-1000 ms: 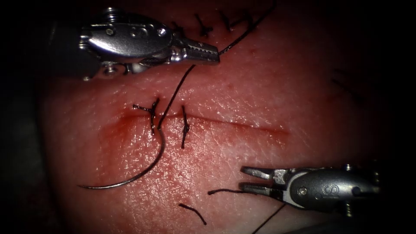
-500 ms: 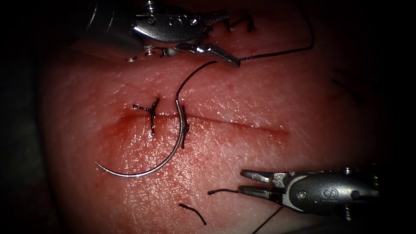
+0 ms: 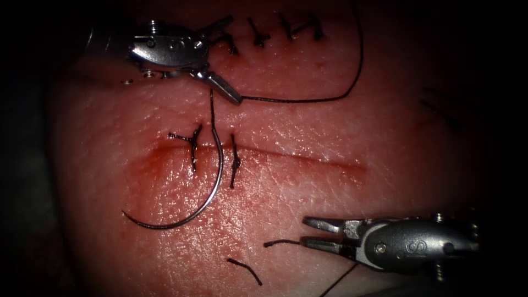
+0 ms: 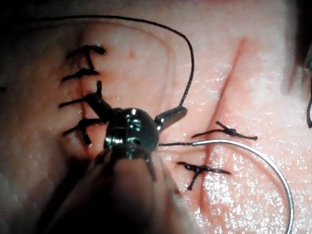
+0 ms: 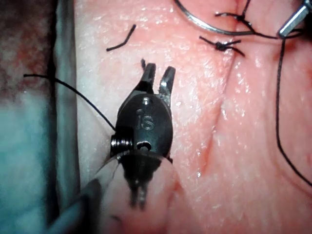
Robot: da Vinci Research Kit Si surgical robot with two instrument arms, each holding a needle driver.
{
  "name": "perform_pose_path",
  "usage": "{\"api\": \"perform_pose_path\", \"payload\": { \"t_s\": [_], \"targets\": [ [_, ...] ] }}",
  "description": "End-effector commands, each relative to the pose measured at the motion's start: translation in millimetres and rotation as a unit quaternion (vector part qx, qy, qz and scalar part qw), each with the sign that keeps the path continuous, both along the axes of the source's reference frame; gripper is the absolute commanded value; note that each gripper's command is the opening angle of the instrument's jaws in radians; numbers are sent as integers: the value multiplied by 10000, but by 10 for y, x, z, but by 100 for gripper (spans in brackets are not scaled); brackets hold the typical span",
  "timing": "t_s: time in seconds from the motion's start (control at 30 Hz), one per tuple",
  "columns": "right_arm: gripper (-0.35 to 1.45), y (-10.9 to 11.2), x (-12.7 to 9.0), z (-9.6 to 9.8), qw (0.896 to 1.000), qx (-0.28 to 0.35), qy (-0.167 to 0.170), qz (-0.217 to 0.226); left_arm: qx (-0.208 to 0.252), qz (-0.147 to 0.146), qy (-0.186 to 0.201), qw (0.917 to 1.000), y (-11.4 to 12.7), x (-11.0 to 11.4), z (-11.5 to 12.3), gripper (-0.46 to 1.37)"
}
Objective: Wound Closure
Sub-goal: Pick up the needle with elft driver
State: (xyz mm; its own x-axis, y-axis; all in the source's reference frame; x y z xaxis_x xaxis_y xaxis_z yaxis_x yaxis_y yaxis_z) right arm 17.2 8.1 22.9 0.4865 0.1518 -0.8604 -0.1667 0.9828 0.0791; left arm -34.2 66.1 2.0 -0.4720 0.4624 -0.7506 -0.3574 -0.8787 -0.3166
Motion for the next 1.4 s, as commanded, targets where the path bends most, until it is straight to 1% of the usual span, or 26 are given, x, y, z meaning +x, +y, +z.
{"api": "perform_pose_path", "payload": {
  "t_s": [0.03,0.1,0.27,0.33,0.37,0.53,0.57,0.63,0.7,0.77,0.8,0.87,0.97,1.03,1.1,1.17,1.2,1.27,1.33,1.37,1.4],
  "targets": [
    [-19,0,2,1,10000,-16,-7,36,-75,-20,93,9999,-1,2,7,135],
    [-19,-1,4,1,10000,-18,-4,38,-124,-14,111,9999,-3,5,15,136],
    [-19,-4,6,0,10000,6,-36,-20,-561,237,265,9978,-14,15,38,136],
    [-19,-4,5,-1,10000,6,-31,-26,-689,305,327,9966,-18,19,43,136],
    [-19,-5,5,-1,10000,6,-28,-31,-742,361,331,9960,-23,25,48,136],
    [-19,-5,5,-2,10000,6,-28,-30,-856,543,291,9944,-36,45,57,136],
    [-19,-5,5,-2,10000,13,-38,-38,-869,554,295,9942,-38,48,57,135],
    [-19,-5,7,-2,10000,13,-43,-29,-771,413,324,9956,-40,59,56,134],
    [-19,-5,8,-1,10000,13,-48,-22,-696,277,324,9967,-38,68,51,133],
    [-19,-4,10,0,10000,20,-63,-22,-555,71,241,9981,-34,73,43,132],
    [-19,-4,10,0,10000,20,-65,-18,-555,-23,176,9983,-33,76,38,129],
    [-18,-3,12,0,10000,21,-70,-9,-531,-273,-7,9982,-30,79,25,116],
    [-16,-2,13,0,10000,28,-75,-1,-434,-492,-212,9976,-28,82,2,115],
    [-15,-1,13,-1,10000,42,-87,-9,-400,-470,-239,9978,-30,83,-13,112],
    [-13,1,12,-1,9999,52,-89,-8,-312,-455,-290,9981,-38,84,-27,110],
    [-13,2,12,-1,9999,59,-91,-8,-261,-413,-355,9982,-45,84,-34,108],
    [-12,4,11,-2,9999,64,-83,0,-131,-466,-418,9980,-54,84,-43,106],
    [-13,7,9,-2,10000,61,-59,29,37,-503,-408,9979,-67,84,-52,103],
    [-12,13,7,-3,9998,37,-111,131,256,-460,-322,9981,-84,84,-64,94],
    [-12,13,6,-3,9998,27,-126,158,298,-451,-315,9980,-86,84,-65,93],
    [-13,16,5,-3,9997,23,-137,197,416,-406,-208,9981,-93,84,-70,89]
  ]
}}
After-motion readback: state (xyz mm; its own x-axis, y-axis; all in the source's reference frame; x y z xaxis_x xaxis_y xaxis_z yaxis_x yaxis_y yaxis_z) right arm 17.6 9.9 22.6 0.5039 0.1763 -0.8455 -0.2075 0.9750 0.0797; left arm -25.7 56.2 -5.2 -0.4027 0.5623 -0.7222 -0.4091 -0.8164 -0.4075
